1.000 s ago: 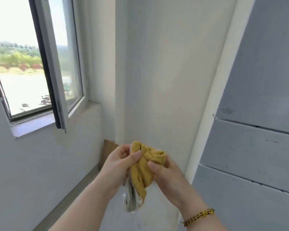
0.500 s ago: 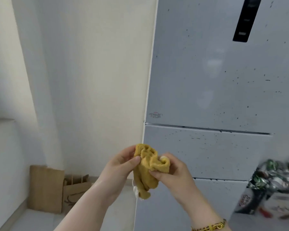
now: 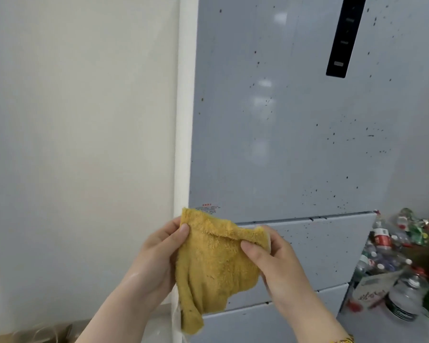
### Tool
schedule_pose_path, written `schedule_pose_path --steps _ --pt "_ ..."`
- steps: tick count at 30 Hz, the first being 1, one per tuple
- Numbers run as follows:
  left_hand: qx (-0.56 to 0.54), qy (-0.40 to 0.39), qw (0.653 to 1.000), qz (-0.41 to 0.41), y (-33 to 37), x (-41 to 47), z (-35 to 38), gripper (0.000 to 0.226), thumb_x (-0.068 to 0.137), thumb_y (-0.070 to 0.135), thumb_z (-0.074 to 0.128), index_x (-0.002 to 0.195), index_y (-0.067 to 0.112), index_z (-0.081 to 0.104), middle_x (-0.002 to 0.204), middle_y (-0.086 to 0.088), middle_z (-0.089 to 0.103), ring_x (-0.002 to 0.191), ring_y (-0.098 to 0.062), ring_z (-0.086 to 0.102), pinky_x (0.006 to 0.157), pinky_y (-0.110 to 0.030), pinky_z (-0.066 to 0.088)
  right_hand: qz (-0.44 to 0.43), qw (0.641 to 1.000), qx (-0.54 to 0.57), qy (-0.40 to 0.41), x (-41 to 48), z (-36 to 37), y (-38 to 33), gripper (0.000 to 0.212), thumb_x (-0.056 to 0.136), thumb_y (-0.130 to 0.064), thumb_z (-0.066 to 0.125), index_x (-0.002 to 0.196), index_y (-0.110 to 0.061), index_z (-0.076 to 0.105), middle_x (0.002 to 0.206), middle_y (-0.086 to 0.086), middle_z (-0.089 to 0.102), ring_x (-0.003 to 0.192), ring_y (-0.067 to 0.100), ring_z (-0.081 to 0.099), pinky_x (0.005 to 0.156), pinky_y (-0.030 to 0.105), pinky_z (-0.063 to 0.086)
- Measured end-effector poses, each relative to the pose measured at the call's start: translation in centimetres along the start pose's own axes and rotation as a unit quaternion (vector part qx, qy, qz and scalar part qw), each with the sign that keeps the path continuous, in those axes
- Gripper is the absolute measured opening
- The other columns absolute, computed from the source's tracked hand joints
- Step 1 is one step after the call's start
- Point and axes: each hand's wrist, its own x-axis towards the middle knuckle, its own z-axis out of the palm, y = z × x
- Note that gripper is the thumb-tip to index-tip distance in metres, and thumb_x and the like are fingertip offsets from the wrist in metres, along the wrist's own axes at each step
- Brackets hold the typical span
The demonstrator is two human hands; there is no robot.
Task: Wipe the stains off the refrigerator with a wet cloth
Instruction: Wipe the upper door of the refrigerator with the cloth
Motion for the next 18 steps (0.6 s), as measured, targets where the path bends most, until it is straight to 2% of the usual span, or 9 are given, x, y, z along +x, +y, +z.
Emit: schedule_pose_path --steps 2,5,7,8,10,13,16,17,18 --pt "-0.006 -0.033 0.999 -0.019 -0.3 1.5 0.2 0.025 0.067 0.018 0.050 0.074 0.008 0.073 0.073 -0.012 0.071 0.062 -0.020 0.069 0.051 -0.026 0.055 -0.008 1.000 0.011 0.018 1.2 0.5 0.4 0.026 0.045 -0.046 0.073 0.063 -0.029 0.066 0.067 -0.008 0.062 0.070 0.008 0.059 0.064 0.023 0.048" --pt "0.011 -0.067 0.997 -0.028 -1.1 2.7 1.0 0.024 0.073 0.017 0.052 0.069 0.015 0.076 0.071 -0.010 0.071 0.060 -0.018 0.068 0.052 -0.025 0.055 0.002 0.999 0.035 0.012 2.5 1.6 1.2 0.067 0.028 -0.068 0.080 0.083 -0.033 0.065 0.090 -0.012 0.068 0.084 0.005 0.064 0.070 0.021 0.051" --pt "0.076 -0.041 0.996 -0.009 -2.0 3.7 1.8 0.027 0.081 0.003 0.054 0.073 0.018 0.074 0.070 -0.007 0.070 0.058 -0.017 0.065 0.054 -0.026 0.055 0.039 0.997 0.062 -0.003 3.2 2.1 1.7 0.092 0.022 -0.072 0.078 0.105 -0.039 0.055 0.110 -0.012 0.064 0.098 0.004 0.063 0.075 0.020 0.052" --pt "0.118 -0.013 0.993 0.010 -2.3 4.1 2.2 0.028 0.083 -0.002 0.054 0.078 0.020 0.071 0.073 -0.006 0.070 0.061 -0.018 0.064 0.057 -0.030 0.054 0.059 0.995 0.076 -0.017 3.4 2.3 1.7 0.095 0.022 -0.070 0.080 0.108 -0.040 0.052 0.111 -0.010 0.064 0.099 0.005 0.064 0.075 0.019 0.052" --pt "0.180 0.037 0.982 0.049 -2.9 4.8 2.6 0.019 0.082 -0.003 0.058 0.083 0.016 0.061 0.074 -0.005 0.065 0.063 -0.019 0.060 0.057 -0.029 0.052 0.075 0.993 0.091 -0.018 3.6 2.1 1.6 0.082 0.032 -0.058 0.083 0.106 -0.035 0.057 0.100 -0.007 0.069 0.092 0.008 0.067 0.069 0.019 0.053" --pt "0.225 0.056 0.968 0.096 -3.5 5.3 2.7 0.017 0.088 0.009 0.053 0.075 0.015 0.062 0.058 0.006 0.064 0.057 -0.008 0.059 0.053 -0.016 0.049 0.042 0.995 0.056 0.076 4.0 0.9 1.7 0.053 0.049 -0.045 0.073 0.093 -0.017 0.064 0.083 0.002 0.072 0.077 0.015 0.069 0.061 0.025 0.055" --pt "0.208 0.000 0.974 0.090 -4.3 5.0 3.3 0.022 0.092 0.028 0.048 0.083 0.020 0.066 0.072 0.006 0.071 0.073 -0.005 0.066 0.066 -0.016 0.052 0.000 0.985 0.070 0.160 4.9 -0.3 1.2 0.036 0.059 -0.033 0.071 0.084 -0.012 0.057 0.079 0.009 0.065 0.071 0.021 0.064 0.063 0.033 0.055" --pt "0.213 -0.033 0.973 0.078 -4.6 4.8 3.7 0.015 0.087 0.033 0.055 0.090 0.021 0.065 0.077 0.006 0.072 0.078 -0.004 0.066 0.067 -0.017 0.052 -0.011 0.983 0.072 0.167 5.2 -0.7 0.6 0.028 0.063 -0.029 0.072 0.080 -0.014 0.055 0.075 0.007 0.061 0.067 0.019 0.060 0.060 0.031 0.052" --pt "0.228 -0.060 0.970 0.062 -5.0 4.6 3.9 0.020 0.078 0.032 0.066 0.096 0.024 0.061 0.079 0.008 0.071 0.079 -0.001 0.066 0.064 -0.015 0.051 -0.016 0.982 0.066 0.174 5.5 -0.9 0.1 0.024 0.069 -0.023 0.074 0.077 -0.016 0.053 0.073 0.005 0.058 0.066 0.018 0.057 0.058 0.030 0.051"
